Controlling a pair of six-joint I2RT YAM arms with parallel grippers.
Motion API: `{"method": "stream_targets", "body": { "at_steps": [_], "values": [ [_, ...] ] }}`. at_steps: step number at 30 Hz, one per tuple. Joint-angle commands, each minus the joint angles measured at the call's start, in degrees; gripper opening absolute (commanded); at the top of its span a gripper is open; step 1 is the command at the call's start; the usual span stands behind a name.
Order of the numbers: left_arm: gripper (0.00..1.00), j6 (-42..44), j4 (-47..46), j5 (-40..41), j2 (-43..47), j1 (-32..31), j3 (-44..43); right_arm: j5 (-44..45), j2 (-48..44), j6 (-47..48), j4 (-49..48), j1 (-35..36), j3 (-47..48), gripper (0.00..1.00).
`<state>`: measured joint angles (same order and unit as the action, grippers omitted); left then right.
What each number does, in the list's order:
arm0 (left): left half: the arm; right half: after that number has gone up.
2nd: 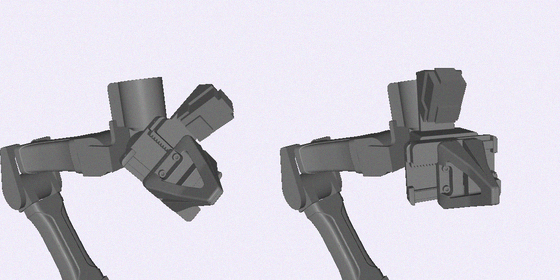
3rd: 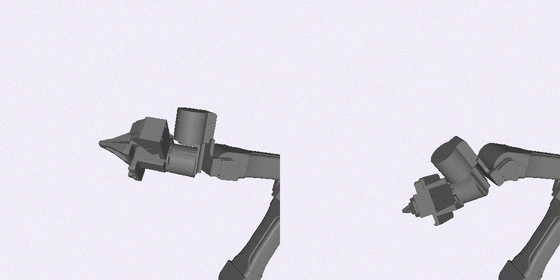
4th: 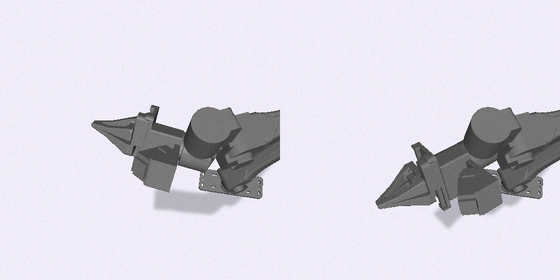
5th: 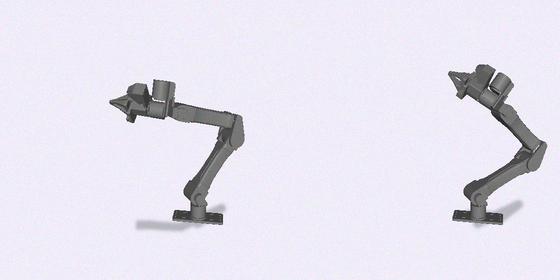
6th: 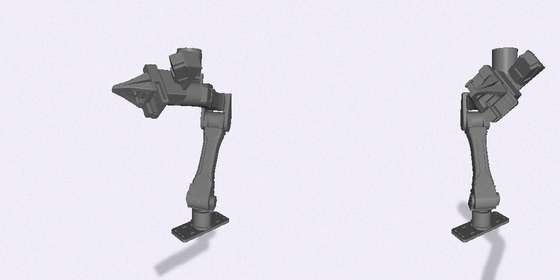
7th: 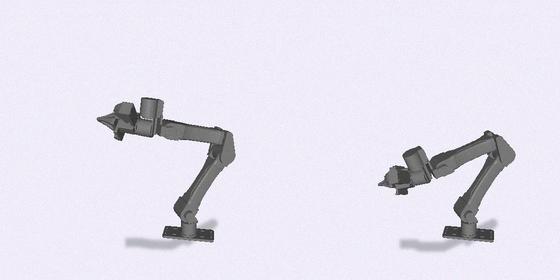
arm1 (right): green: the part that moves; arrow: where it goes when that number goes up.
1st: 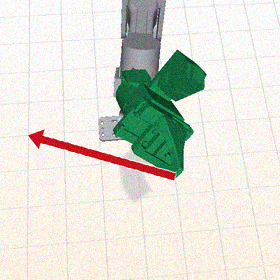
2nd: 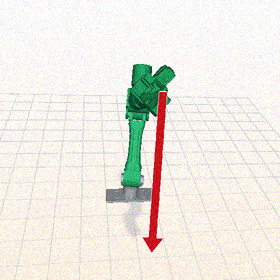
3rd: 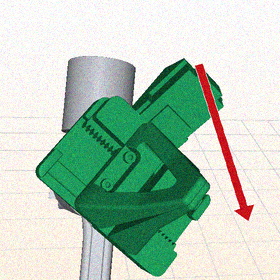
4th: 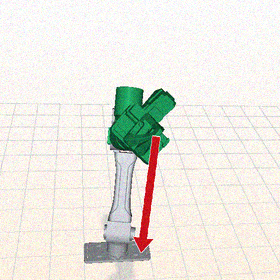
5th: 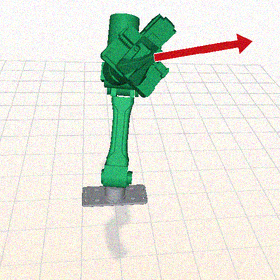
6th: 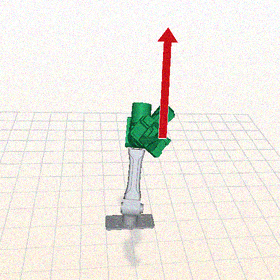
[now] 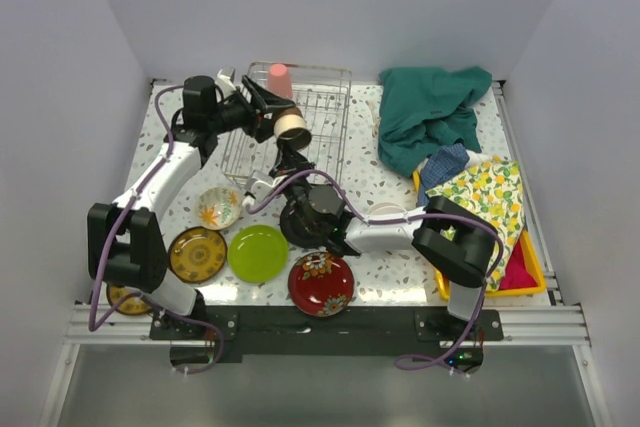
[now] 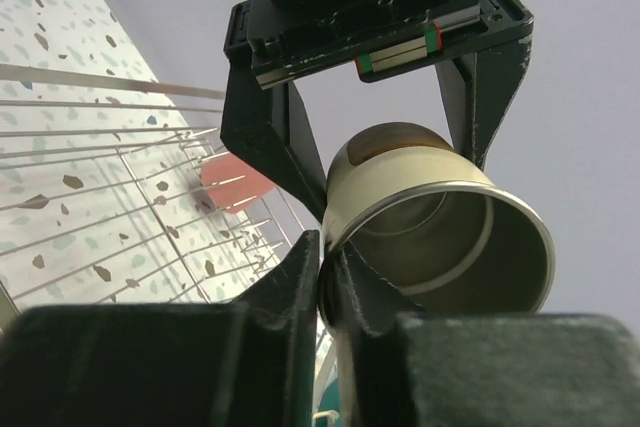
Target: Load the mixed dishes into the dish rack
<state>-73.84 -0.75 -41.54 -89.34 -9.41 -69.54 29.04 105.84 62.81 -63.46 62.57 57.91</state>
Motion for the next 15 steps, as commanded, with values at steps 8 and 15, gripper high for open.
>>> {"method": "stream_targets", "body": {
  "at_steps": [8,15],
  "values": [
    [0.00,13.0,-12.0,-2.0,-16.4,0.3,-20.6,3.7,-13.1,-6.7,23.0,-1.1,-5.2,0.72],
    [0.00,41.5,0.7,5.9,-32.4,-3.5,-49.7,-8.5,-24.1,-23.0,75.0,-3.9,2.5,0.93]
  ]
}}
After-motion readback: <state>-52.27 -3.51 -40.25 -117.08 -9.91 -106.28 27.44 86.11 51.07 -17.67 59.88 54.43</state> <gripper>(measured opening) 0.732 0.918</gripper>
